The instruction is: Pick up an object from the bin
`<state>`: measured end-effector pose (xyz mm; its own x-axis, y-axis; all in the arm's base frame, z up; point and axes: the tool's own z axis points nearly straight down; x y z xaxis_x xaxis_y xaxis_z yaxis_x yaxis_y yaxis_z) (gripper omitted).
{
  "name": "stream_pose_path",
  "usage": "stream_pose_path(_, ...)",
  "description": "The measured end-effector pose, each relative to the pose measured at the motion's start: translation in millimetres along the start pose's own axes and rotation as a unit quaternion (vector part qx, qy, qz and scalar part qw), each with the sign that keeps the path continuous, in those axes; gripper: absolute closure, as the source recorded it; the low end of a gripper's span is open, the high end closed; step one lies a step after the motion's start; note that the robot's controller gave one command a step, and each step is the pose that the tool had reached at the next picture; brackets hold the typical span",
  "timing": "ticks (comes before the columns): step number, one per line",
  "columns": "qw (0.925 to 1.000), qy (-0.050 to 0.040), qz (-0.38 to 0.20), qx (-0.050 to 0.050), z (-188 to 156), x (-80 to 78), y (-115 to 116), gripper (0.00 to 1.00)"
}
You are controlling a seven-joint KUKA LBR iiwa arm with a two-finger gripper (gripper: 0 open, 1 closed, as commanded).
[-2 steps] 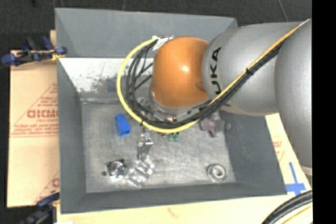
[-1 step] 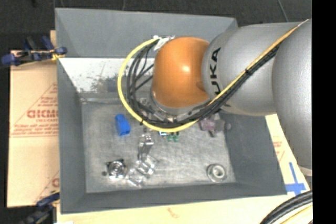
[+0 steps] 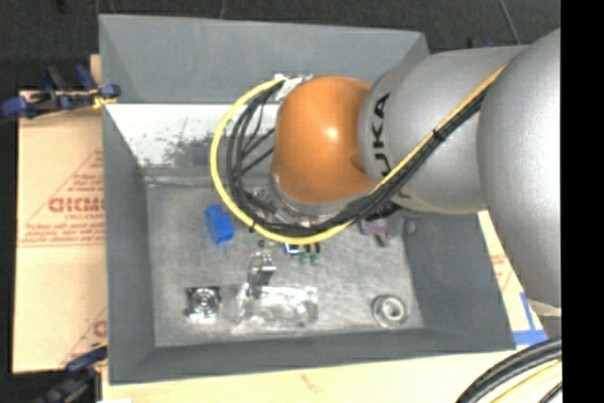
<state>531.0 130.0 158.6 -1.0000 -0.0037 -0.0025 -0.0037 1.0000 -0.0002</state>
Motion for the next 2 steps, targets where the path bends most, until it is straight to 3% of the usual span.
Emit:
stream_pose_path(1, 0.9997, -0.0006, 0.026, -0.001, 50.2, -52.3, 26.2, 0.0)
stream_pose_path(2, 0.9951, -0.0035, -0.099, -0.001, 85.3, -85.7, 10.5, 0.0)
